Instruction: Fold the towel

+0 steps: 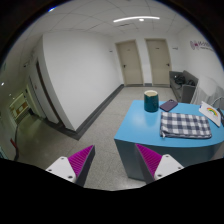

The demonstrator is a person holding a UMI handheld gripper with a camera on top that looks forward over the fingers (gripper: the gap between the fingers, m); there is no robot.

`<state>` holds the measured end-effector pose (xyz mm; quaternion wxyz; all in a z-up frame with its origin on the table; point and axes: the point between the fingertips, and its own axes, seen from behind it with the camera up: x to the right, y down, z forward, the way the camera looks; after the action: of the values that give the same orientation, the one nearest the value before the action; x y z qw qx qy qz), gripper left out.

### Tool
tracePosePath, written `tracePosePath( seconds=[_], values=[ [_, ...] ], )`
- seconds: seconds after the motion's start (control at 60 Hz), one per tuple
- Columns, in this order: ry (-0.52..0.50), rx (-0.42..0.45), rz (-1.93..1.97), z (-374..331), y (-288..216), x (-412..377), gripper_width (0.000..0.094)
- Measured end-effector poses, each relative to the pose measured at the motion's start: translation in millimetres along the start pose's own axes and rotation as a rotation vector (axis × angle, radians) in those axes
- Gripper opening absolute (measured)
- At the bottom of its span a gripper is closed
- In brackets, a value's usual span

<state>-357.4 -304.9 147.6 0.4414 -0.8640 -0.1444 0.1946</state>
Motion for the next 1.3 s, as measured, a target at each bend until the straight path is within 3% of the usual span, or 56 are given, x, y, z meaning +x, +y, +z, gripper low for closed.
tracePosePath(
  seconds=[0.25, 0.45, 0.517, 0.617, 0.683, 0.867, 0.983, 1.1, 1.217, 1.3],
  values=[
    [0.102, -0.060, 0.054, 70, 12, 103, 0.0823],
    [0.260, -0.041, -0.092, 158, -26, 226, 0.0752],
    [0.270, -0.042, -0.108, 183, -35, 249, 0.0656],
    [0.280, -0.092, -0.111, 208, -27, 272, 0.0377],
    [0.259, -0.144, -0.100, 218, -10, 277, 0.0333],
    [0.310, -0.083, -0.184, 217, -16, 290, 0.0045],
    [0.311, -0.061, -0.186, 215, -19, 288, 0.0010],
    [0.242, -0.008, -0.114, 195, -47, 284, 0.0007],
    [0.321, 0.116, -0.077, 132, -106, 334, 0.0009],
    [0.404, 0.158, -0.050, 93, -128, 386, 0.0015]
  ],
)
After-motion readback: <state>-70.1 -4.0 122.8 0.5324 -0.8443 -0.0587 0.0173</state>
